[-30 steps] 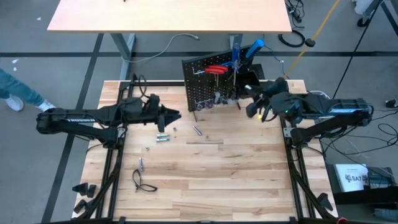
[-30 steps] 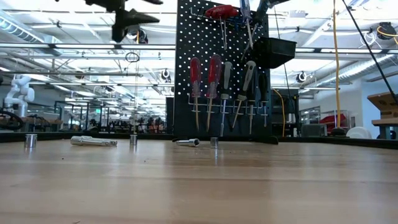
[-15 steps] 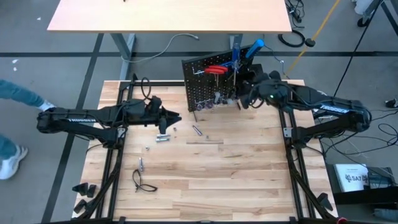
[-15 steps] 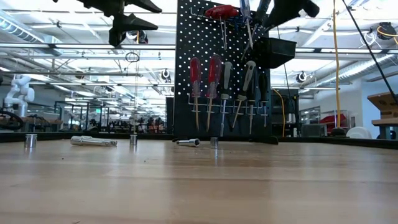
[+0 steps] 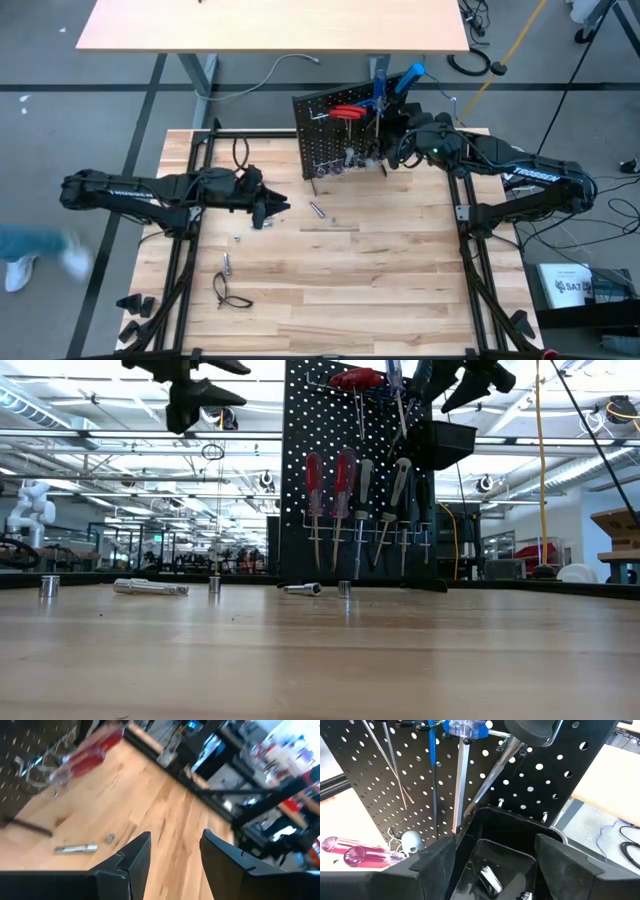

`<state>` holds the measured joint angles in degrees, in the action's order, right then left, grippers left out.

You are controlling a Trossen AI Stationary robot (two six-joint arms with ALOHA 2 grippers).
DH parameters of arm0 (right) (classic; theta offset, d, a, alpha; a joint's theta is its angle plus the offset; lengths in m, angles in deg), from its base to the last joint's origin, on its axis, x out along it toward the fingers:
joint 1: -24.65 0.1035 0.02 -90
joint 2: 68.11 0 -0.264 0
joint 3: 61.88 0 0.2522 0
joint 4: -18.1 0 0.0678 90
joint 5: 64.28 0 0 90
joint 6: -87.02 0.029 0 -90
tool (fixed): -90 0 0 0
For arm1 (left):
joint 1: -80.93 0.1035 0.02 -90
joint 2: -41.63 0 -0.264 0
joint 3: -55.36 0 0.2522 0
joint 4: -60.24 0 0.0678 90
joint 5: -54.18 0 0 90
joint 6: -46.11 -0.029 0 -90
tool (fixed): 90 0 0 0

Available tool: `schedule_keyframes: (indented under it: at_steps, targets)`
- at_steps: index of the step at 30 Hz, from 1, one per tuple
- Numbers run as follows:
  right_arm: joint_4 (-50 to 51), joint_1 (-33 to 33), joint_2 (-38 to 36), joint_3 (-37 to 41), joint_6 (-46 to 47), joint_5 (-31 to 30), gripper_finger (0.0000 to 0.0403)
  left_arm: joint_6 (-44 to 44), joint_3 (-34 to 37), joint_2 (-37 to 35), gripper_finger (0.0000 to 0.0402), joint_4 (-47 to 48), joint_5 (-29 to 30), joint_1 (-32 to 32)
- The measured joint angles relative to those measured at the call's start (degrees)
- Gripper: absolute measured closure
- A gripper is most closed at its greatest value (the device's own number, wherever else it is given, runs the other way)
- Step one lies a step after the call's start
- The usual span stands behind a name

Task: Hang tools onto peg board
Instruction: Put the silver socket into the black bin on the pegboard

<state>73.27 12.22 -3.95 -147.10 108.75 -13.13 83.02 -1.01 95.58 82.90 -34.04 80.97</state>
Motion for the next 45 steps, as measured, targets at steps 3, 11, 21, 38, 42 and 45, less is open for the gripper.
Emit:
schedule_keyframes:
  at_steps: [3,11,21,38,42,45]
  targets:
    - [0.0,0.6,-0.1,0.0,0.2,1.4,0.0139,-0.5,0.0,0.0,0.023,5.9,0.0,-1.0]
    - [-1.4,6.8,-0.5,0.0,2.5,14.0,0.0147,2.9,0.0,0.3,0.023,25.4,3.0,-4.5]
    - [-10.1,18.7,-0.5,0.0,3.0,15.2,0.0147,25.2,0.1,7.2,0.023,44.9,7.0,-12.7]
    - [-11.3,22.3,9.6,-0.1,5.6,15.5,0.0147,31.1,1.8,19.8,0.023,50.0,6.6,-17.1]
    - [-13.0,22.3,10.6,-0.1,5.6,17.0,0.0147,30.0,1.8,21.2,0.023,49.9,6.5,-17.4]
    - [-13.6,22.3,10.6,-0.1,5.5,17.7,0.0147,28.6,1.9,22.1,0.023,48.6,6.4,-17.4]
